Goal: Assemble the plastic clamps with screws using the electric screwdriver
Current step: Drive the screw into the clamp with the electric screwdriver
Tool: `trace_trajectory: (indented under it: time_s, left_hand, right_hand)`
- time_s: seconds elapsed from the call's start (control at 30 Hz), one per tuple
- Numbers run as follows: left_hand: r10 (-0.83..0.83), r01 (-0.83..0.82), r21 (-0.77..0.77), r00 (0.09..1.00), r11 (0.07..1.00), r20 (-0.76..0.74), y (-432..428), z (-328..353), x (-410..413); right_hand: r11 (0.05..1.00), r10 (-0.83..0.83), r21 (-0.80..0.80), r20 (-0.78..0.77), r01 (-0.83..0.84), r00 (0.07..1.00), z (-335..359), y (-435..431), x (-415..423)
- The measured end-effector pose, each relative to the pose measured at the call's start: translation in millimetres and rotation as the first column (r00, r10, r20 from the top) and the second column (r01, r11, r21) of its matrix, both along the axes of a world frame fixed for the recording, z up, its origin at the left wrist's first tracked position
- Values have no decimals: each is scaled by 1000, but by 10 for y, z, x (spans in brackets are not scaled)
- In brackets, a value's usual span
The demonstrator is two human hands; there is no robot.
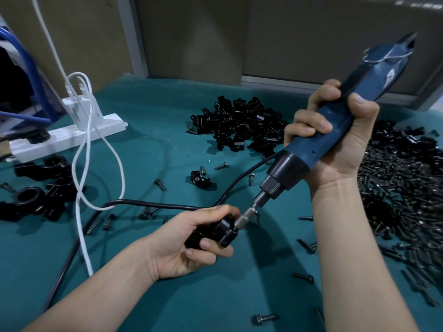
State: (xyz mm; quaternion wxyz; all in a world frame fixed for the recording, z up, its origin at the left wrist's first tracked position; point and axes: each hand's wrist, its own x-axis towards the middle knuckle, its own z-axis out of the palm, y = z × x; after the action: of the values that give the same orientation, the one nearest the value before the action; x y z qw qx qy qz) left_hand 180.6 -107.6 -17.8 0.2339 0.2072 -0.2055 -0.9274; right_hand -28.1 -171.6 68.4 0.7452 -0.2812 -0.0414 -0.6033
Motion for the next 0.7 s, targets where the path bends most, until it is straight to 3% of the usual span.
trace_trajectory:
  time_s: [0.7]
  left_hand:
    - [25, -25, 1, 1000, 1000, 9, -3, -24, -1]
  right_hand:
    - [999, -34, 11, -33, 35, 999, -22, -10, 30]
